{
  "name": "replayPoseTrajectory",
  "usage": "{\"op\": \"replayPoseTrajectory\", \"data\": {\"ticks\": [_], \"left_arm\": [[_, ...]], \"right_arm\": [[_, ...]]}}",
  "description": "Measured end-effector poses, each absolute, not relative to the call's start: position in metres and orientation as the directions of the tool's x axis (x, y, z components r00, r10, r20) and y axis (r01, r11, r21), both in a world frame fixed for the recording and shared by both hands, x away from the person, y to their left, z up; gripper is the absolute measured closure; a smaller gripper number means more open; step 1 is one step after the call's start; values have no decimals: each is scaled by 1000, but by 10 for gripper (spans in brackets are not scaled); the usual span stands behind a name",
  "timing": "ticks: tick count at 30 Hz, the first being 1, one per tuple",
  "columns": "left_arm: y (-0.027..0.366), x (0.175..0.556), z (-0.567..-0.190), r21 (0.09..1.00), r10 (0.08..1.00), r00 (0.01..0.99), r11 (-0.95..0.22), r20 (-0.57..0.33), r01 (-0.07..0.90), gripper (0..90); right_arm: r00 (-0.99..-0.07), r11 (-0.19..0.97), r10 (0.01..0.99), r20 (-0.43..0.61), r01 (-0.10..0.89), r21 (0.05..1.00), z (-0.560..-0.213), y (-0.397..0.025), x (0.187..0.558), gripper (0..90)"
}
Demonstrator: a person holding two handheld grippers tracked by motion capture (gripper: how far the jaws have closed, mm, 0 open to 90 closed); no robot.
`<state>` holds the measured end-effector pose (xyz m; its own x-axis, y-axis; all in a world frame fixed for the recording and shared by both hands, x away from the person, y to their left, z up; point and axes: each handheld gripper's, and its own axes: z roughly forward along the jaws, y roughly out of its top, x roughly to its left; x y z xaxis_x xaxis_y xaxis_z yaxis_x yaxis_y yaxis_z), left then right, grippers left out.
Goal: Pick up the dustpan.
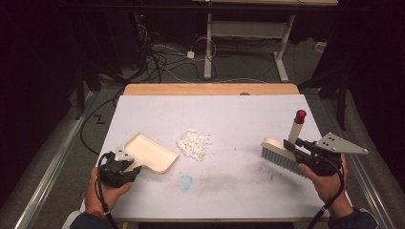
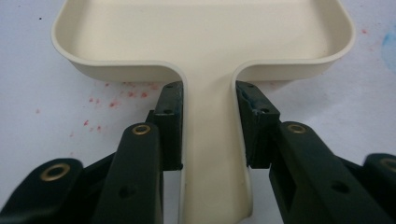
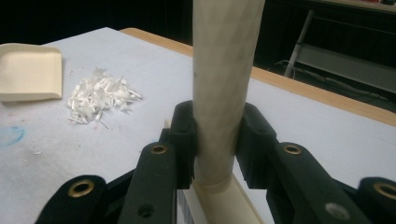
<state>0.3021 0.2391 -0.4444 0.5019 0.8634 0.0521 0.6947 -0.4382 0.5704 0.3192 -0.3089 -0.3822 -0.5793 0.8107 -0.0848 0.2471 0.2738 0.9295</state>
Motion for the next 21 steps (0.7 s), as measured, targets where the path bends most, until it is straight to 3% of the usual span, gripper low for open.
{"op": "replayPoseTrajectory", "data": {"ticks": [21], "left_arm": [[232, 284, -451, 574, 831, 556, -465, 20, 674, 637]], "right_arm": [[-582, 282, 810, -76, 272, 920, -386, -305, 328, 716]]}}
